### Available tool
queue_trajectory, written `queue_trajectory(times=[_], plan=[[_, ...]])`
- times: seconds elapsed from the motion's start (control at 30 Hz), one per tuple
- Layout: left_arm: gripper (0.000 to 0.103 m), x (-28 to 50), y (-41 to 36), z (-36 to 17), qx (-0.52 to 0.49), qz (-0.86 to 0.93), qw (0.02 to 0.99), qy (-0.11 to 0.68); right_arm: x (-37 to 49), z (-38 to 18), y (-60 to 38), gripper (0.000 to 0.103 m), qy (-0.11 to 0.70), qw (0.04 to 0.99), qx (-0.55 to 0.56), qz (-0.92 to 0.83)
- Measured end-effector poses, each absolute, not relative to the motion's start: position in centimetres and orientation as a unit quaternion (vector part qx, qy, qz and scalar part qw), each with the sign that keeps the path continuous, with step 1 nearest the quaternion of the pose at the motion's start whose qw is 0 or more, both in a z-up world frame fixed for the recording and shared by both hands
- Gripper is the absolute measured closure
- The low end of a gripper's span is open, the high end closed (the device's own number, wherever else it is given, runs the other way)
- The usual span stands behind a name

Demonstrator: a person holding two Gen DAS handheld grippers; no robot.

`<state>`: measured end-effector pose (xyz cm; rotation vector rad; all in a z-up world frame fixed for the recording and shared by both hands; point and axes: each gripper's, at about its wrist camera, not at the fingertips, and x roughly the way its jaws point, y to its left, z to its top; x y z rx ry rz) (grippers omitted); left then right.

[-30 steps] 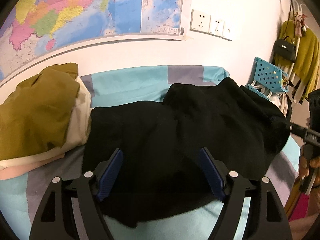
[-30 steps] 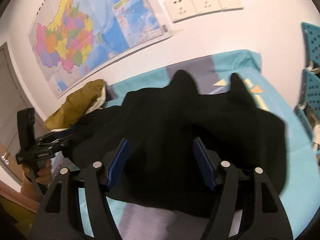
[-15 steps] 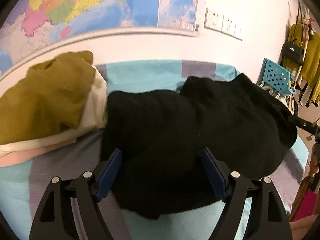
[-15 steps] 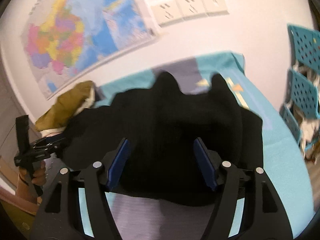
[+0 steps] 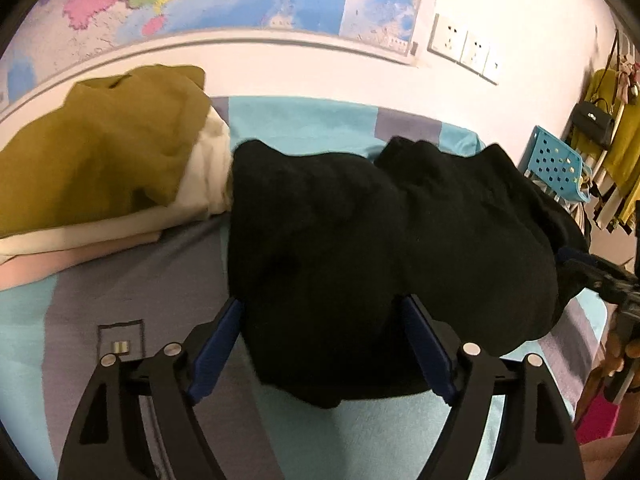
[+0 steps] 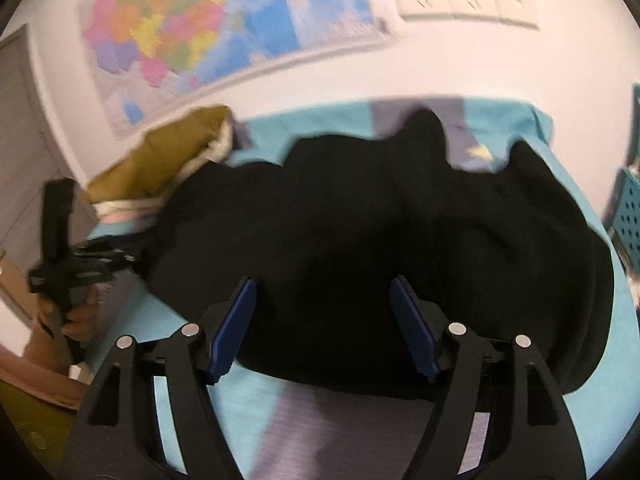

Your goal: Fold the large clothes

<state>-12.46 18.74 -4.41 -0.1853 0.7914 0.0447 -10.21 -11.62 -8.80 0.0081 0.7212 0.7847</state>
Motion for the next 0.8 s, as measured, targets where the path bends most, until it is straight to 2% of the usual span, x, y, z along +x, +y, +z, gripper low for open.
queue_trajectory(times=[0.1, 0.17, 0.3, 0.6, 0.7, 0.8], plan=[[0.022, -13.3, 19.6, -4.1, -0.110, 0.026, 0.915, 0.387, -11.7, -7.5, -9.9, 0.031, 0.320, 0.857, -0.028, 0.402], [0.022, -14.1, 20.0, -4.0, -0.116, 0.027, 0.915, 0.386, -13.0, -7.1, -7.8, 0.023, 0.304, 0.847, -0.064, 0.431], [0.022, -15.9, 20.1, -3.7, -0.123, 0.018, 0.915, 0.385, -14.9, -7.5, -3.8, 0.017, 0.288, 0.828, -0.133, 0.463], [0.021, -17.8, 19.7, -5.3, -0.174, -0.028, 0.897, 0.405, -18.0, -11.4, 2.7, 0.016, 0.226, 0.801, -0.341, 0.437], [0.021, -17.3, 19.3, -5.8, -0.191, -0.049, 0.890, 0.412, -17.7, -12.8, 3.3, 0.026, 0.212, 0.801, -0.377, 0.414], [0.021, -16.2, 18.6, -6.1, -0.219, -0.092, 0.879, 0.414, -17.1, -12.8, 3.2, 0.063, 0.213, 0.806, -0.363, 0.416]])
